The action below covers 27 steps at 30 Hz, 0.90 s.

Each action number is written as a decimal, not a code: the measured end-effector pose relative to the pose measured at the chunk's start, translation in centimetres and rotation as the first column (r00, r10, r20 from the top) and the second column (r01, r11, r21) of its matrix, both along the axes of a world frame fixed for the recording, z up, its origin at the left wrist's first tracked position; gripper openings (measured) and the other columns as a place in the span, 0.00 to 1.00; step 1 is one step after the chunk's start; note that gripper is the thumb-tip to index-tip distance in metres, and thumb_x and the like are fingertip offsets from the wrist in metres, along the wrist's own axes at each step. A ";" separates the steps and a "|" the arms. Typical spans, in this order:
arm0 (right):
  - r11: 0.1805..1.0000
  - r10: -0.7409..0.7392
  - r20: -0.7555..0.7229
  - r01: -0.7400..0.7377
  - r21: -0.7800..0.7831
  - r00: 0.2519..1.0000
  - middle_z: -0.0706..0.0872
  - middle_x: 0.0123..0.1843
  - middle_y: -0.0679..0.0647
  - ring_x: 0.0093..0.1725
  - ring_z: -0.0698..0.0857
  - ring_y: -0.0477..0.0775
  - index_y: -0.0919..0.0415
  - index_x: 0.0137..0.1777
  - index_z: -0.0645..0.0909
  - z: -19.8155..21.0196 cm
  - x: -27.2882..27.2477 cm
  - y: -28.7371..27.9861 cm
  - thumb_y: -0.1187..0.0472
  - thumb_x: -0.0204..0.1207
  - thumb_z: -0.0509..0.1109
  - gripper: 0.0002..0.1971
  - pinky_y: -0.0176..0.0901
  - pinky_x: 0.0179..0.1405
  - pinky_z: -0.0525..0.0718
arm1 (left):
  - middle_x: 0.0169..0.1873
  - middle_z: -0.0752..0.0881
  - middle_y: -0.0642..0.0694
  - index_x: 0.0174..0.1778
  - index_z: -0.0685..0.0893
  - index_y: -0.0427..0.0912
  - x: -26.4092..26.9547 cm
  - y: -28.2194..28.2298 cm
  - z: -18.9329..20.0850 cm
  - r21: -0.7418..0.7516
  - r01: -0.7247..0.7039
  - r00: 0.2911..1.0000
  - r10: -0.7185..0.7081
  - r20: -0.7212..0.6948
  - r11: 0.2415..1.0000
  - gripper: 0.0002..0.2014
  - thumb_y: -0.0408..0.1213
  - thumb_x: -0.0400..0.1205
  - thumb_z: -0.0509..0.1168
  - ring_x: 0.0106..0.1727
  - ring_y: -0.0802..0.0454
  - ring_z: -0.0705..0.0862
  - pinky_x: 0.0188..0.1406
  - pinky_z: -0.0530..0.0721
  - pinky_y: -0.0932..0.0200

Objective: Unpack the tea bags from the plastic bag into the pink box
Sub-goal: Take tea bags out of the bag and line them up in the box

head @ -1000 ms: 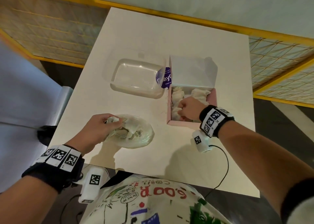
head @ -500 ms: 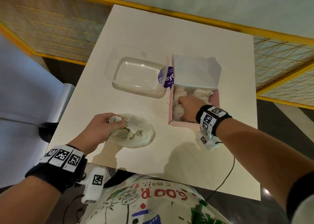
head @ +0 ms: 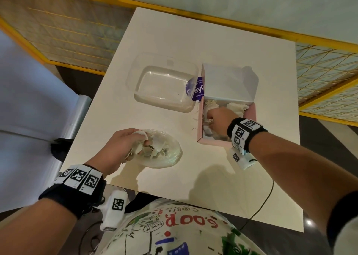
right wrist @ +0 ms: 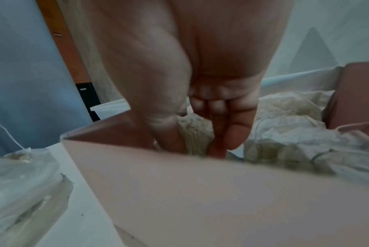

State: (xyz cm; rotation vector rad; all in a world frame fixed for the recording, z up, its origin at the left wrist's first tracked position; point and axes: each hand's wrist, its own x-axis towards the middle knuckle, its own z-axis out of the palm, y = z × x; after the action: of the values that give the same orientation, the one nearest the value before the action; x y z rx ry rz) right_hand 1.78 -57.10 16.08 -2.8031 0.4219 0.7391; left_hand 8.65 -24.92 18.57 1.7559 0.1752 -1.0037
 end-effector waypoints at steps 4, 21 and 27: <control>1.000 -0.015 0.027 0.014 0.022 1.000 0.87 0.50 0.53 0.48 0.85 0.58 0.56 0.55 0.82 -0.3 -0.4 -0.3 0.57 0.75 0.74 0.11 0.48 0.51 0.85 | 0.38 0.87 0.37 0.52 0.88 0.33 0.2 -0.1 0.5 -0.112 -0.091 0.989 0.077 -0.122 0.990 0.15 0.35 0.78 0.59 0.32 0.45 0.78 0.23 0.65 0.62; 0.935 -0.096 0.386 -0.050 0.350 0.917 0.86 0.44 0.46 0.41 0.83 0.46 0.54 0.50 0.86 8.6 1.8 8.1 0.47 0.79 0.71 0.11 0.41 0.43 0.81 | 0.57 0.89 0.24 0.68 0.78 0.30 1.0 0.1 2.9 -0.329 -0.089 0.988 0.040 -0.152 0.940 0.22 0.19 0.79 0.51 0.37 0.40 0.84 0.21 0.67 0.59; 0.756 -0.233 0.202 0.047 0.653 0.951 0.90 0.42 0.54 0.39 0.88 0.48 0.59 0.50 0.87 7.3 4.1 14.6 0.52 0.73 0.79 0.12 0.41 0.44 0.85 | 0.41 0.91 0.36 0.64 0.82 0.37 1.3 0.2 3.4 -0.341 -0.063 0.992 0.022 -0.123 0.938 0.24 0.18 0.77 0.51 0.33 0.44 0.89 0.32 0.74 0.54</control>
State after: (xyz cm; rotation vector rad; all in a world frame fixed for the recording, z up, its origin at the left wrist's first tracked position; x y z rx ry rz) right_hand 5.87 -42.55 23.42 -2.1391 0.2578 0.3531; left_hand 10.00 -24.74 22.00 1.3694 0.1035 -1.0383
